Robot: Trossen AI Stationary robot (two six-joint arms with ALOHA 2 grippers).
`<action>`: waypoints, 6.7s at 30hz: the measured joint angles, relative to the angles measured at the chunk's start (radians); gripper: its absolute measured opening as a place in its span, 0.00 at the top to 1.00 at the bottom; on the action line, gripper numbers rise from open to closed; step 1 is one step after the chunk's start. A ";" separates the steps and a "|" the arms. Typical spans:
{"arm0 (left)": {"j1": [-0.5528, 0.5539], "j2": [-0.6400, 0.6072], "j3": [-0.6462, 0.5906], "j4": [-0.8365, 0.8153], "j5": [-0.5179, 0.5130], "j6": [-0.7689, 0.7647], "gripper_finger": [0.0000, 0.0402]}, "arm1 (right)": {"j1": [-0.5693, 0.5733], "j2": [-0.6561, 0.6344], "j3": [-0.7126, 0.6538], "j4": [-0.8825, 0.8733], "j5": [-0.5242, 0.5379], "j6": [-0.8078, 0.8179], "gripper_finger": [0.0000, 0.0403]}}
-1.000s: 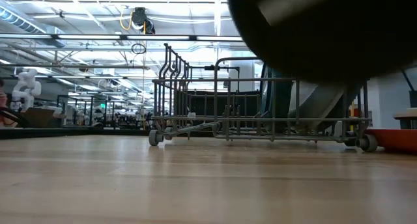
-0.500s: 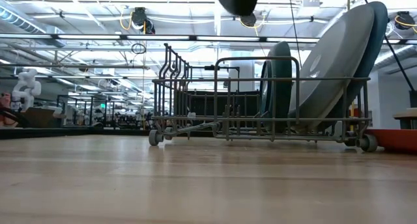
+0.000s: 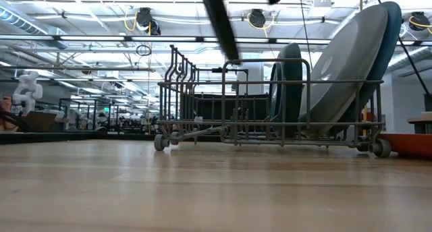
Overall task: Sort dishes
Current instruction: Put the black plate into the dish rack
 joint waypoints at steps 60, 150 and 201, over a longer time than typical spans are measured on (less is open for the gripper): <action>0.810 0.323 -0.118 0.184 0.858 -0.128 0.49 | -0.039 -0.130 -0.403 0.195 0.036 0.182 1.00; 0.793 0.692 0.563 -0.523 0.770 0.528 0.62 | -0.050 -0.146 -0.400 0.008 -0.132 0.200 0.56; 0.833 0.690 0.563 -0.595 0.785 0.335 0.62 | 0.046 -0.329 -0.327 -0.408 -0.002 0.009 1.00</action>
